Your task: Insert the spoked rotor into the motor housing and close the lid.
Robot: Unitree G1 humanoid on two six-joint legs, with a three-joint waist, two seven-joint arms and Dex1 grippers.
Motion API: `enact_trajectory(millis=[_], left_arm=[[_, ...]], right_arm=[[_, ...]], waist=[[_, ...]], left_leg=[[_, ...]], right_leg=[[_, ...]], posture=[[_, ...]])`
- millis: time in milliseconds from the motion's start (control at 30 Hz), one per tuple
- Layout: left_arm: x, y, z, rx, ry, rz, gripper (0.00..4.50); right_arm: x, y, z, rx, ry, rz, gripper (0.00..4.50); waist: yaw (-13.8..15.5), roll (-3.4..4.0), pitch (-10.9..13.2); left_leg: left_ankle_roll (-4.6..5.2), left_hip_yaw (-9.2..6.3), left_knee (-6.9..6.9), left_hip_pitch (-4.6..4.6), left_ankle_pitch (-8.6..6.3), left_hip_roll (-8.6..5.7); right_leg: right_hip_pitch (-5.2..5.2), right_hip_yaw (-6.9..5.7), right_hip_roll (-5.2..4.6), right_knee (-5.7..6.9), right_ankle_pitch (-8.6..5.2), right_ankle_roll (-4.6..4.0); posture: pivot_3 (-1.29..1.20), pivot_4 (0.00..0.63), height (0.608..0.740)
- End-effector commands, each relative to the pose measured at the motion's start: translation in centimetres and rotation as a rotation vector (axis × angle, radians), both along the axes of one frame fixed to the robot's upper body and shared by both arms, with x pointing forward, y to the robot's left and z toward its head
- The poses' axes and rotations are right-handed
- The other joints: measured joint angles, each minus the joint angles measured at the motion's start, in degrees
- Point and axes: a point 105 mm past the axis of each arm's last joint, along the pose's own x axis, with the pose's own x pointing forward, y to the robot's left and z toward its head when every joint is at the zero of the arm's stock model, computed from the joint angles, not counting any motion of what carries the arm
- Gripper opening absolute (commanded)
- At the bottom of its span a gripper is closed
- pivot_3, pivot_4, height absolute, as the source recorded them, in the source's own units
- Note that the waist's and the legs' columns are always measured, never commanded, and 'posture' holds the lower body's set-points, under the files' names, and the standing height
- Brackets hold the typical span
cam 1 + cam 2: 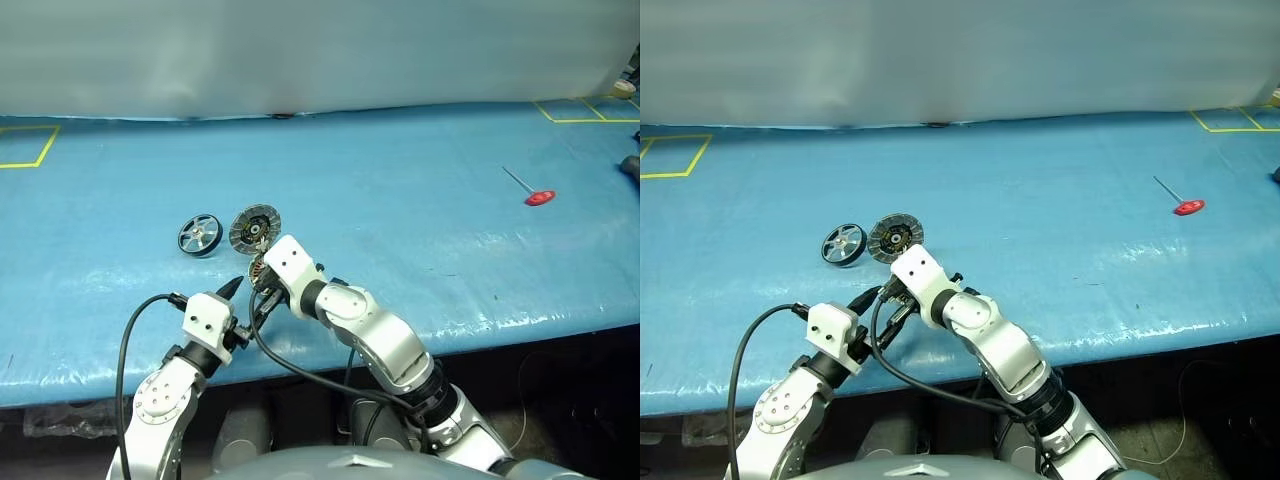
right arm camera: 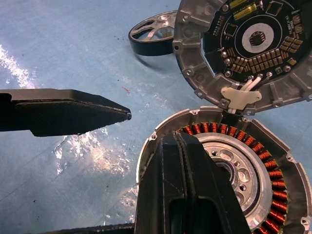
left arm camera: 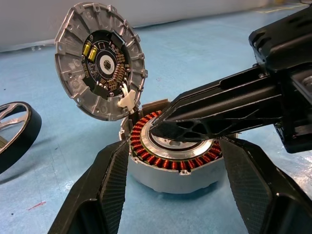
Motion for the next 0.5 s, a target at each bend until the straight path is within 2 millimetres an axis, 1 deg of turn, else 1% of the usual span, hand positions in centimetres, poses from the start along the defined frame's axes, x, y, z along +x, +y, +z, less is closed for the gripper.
enact_trajectory(millis=[33,500], left_arm=[[-0.1,-0.5,1.2,-0.026,-0.047,-0.016,3.21],[-0.2,-0.6,1.2,-0.031,-0.043,-0.021,3.21]], right_arm=[[0.4,0.2,0.4,0.013,-0.021,-0.006,0.02],[1.9,-1.3,-0.7,-0.012,-0.012,-0.084,0.02]], waist=[[-0.04,0.0,0.0],[-0.07,0.0,0.0]], left_leg=[[0.0,0.0,0.0,0.0,0.0,0.0],[0.0,0.0,0.0,0.0,0.0,0.0]], right_leg=[[0.0,0.0,0.0,0.0,0.0,0.0],[0.0,0.0,0.0,0.0,0.0,0.0]], posture=[[0.0,0.15,0.74],[0.0,0.15,0.74]])
